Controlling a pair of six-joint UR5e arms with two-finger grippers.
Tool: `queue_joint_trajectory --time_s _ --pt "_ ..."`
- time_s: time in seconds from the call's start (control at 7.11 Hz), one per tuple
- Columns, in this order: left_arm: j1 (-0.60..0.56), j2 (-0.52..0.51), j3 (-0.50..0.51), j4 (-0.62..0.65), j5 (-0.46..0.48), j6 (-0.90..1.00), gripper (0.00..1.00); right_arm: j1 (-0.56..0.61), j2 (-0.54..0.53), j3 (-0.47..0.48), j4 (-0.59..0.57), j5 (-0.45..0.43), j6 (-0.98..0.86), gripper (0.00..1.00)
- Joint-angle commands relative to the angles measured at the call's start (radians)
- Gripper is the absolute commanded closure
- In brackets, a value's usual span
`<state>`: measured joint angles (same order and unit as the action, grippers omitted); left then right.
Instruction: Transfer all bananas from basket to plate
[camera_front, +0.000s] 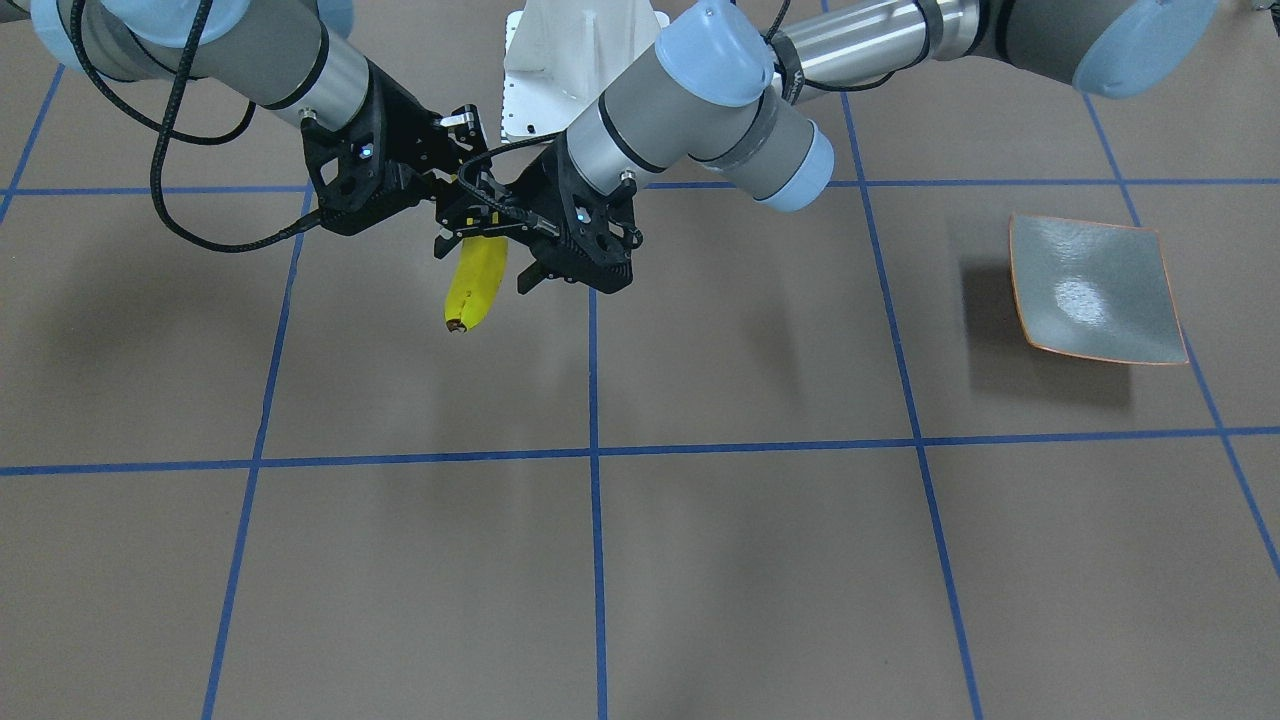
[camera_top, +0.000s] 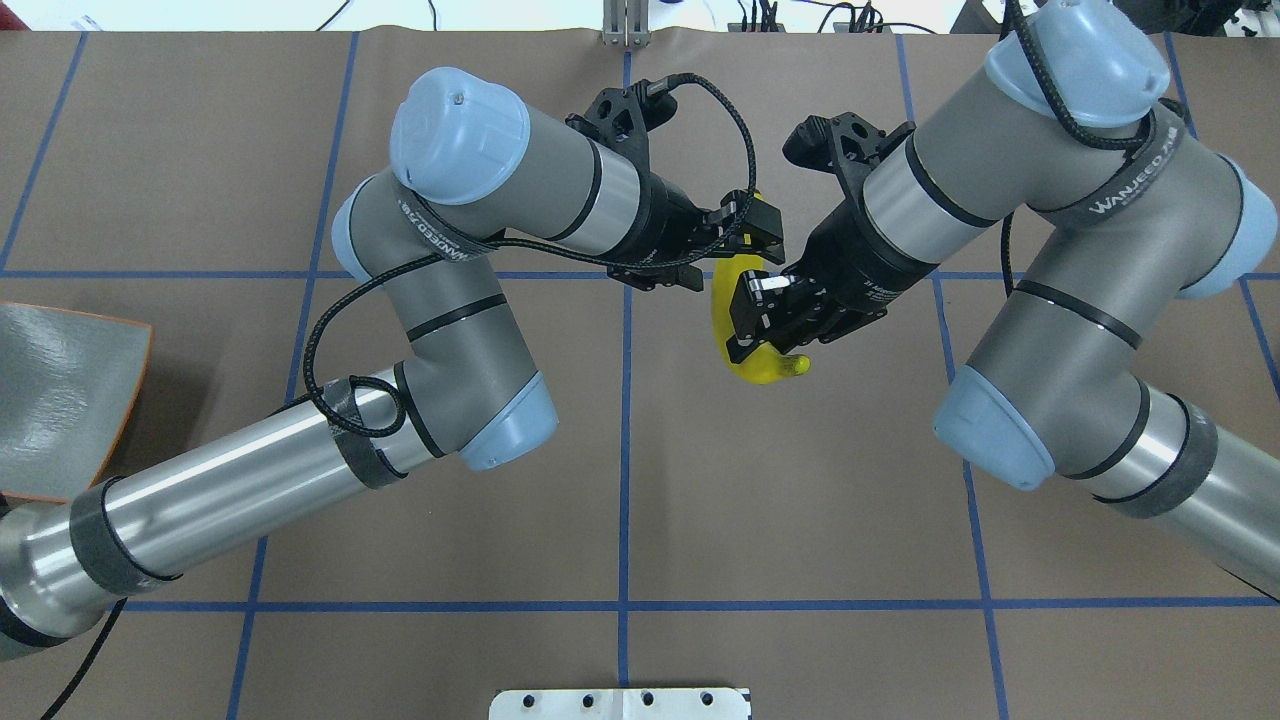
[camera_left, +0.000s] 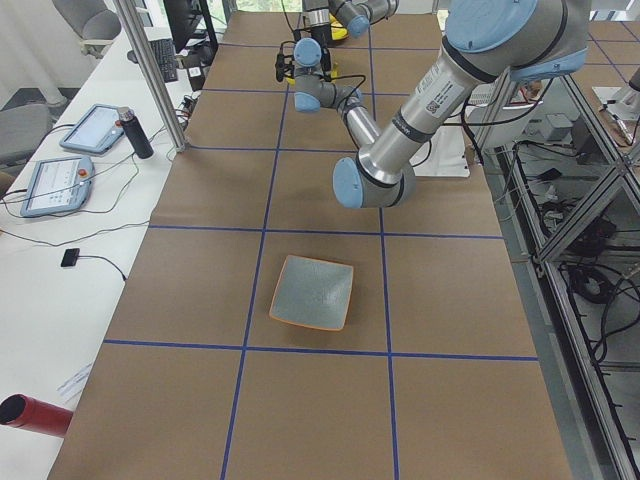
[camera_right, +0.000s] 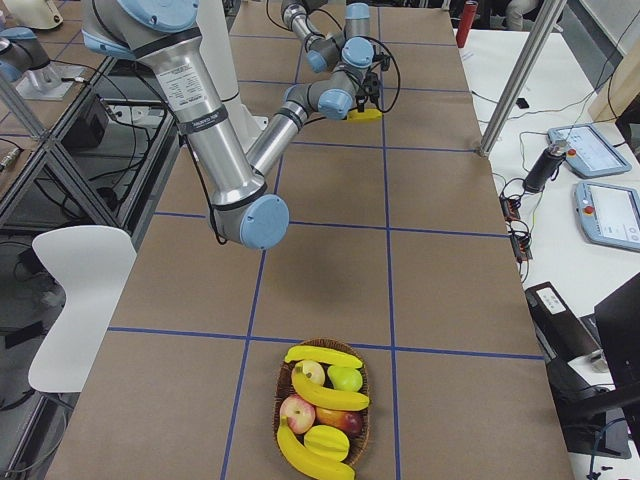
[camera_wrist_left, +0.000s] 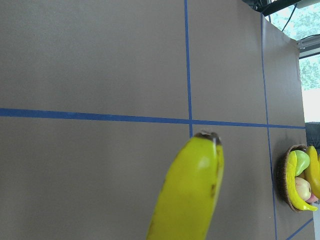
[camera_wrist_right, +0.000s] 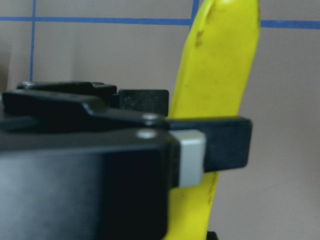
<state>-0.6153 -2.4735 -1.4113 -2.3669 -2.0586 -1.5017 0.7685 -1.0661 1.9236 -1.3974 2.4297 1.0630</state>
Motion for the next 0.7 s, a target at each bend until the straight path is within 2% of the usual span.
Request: queue_joint_trajectory --time_s 0.0,0.42,0.56 --pt "0.002 -0.004 0.012 0.000 0.000 -0.002 0.26 0.000 0.000 0.000 0.000 0.000 -0.001 1.00" --pt "0.017 -0.002 0.012 0.000 0.000 0.000 0.32 0.000 -0.002 -0.005 0.021 0.000 -0.001 1.00" --pt "0.020 -0.002 0.012 0.000 0.000 -0.002 0.60 0.000 -0.002 -0.005 0.023 0.000 0.000 1.00"
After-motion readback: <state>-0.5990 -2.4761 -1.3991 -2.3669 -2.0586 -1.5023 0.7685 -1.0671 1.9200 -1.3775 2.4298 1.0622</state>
